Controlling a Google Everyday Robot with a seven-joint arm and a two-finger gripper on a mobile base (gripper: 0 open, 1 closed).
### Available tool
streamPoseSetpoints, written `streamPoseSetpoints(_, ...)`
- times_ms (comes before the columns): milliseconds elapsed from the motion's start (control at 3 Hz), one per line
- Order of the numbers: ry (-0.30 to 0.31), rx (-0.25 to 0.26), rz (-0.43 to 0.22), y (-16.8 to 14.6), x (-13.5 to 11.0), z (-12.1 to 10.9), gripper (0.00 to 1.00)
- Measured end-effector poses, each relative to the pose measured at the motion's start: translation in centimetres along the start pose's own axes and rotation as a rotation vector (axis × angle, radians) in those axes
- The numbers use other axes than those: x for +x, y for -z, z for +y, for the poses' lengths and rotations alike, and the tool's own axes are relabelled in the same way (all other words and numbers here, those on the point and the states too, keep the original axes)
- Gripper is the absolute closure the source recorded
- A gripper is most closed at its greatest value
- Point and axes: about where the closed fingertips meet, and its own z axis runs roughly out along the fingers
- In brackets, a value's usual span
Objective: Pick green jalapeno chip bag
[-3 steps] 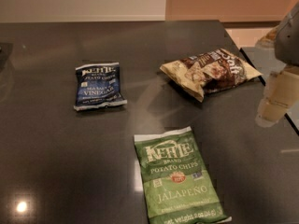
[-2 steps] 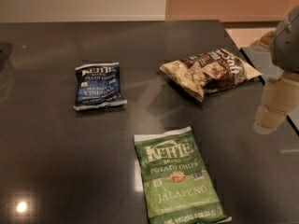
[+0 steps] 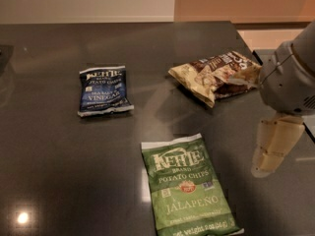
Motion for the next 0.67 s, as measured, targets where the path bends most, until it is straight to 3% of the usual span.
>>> streamPoseSetpoints(667,0.158,-0.152,-0.05,-5.8,-2.8,5.5,0.0)
